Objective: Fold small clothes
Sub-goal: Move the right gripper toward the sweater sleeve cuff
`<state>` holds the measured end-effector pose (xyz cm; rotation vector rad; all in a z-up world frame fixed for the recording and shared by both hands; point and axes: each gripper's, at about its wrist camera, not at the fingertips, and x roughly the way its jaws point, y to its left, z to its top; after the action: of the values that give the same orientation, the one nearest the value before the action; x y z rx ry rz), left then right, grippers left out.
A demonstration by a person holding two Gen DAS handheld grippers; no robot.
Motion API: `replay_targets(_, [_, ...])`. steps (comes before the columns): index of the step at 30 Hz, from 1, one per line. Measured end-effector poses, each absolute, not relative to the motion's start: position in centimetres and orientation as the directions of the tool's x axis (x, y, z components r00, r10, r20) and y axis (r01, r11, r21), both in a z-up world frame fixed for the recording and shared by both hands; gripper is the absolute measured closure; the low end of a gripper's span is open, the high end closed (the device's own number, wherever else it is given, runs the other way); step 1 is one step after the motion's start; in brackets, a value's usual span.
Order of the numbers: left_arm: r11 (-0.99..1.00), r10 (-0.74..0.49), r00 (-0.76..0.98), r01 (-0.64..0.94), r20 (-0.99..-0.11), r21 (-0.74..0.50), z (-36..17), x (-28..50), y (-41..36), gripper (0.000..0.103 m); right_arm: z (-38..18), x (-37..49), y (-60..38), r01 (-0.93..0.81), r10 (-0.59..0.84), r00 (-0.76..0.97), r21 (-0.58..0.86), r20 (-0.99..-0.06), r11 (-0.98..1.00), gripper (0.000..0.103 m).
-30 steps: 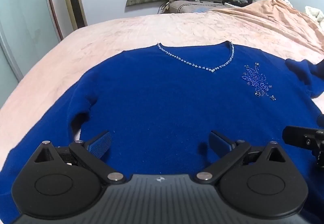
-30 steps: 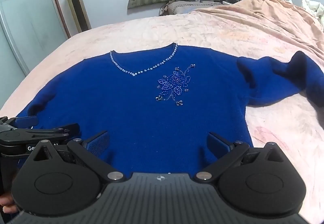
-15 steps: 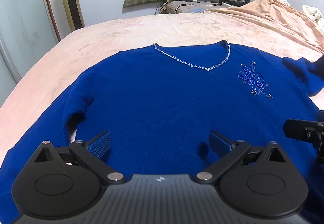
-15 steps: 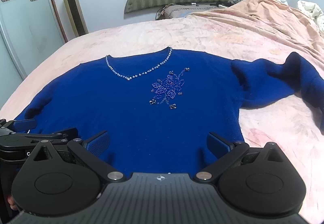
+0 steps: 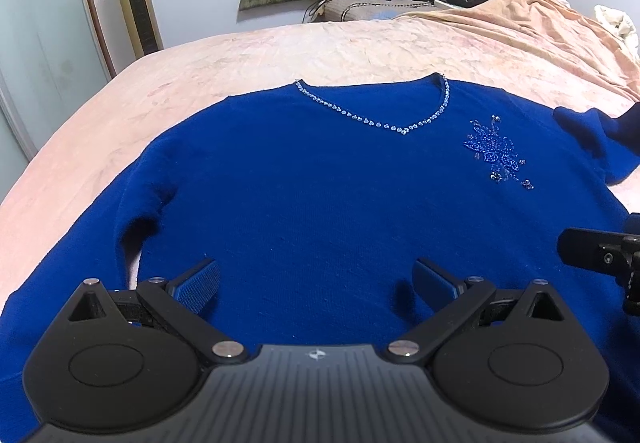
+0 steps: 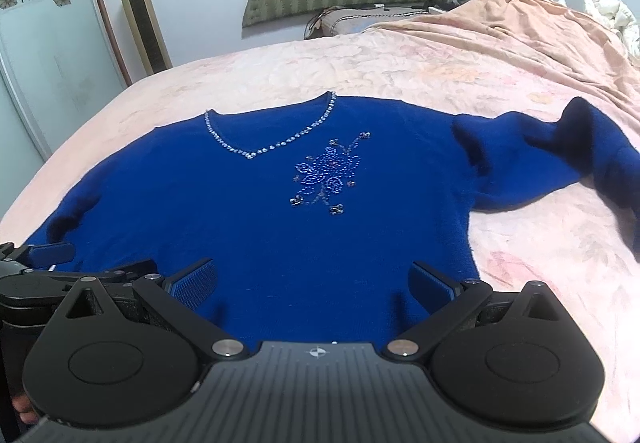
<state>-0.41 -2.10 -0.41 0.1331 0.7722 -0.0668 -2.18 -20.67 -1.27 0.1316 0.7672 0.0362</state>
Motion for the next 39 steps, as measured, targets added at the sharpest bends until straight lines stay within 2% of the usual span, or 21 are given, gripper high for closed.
replay_targets(39, [0.98, 0.012, 0.686, 0.137, -0.728, 0.145, -1.2, 0.2, -4.6, 0.0, -2.1, -2.1, -22.8, -0.008, 0.117, 0.728, 0.162, -0.675, 0.987, 0.0])
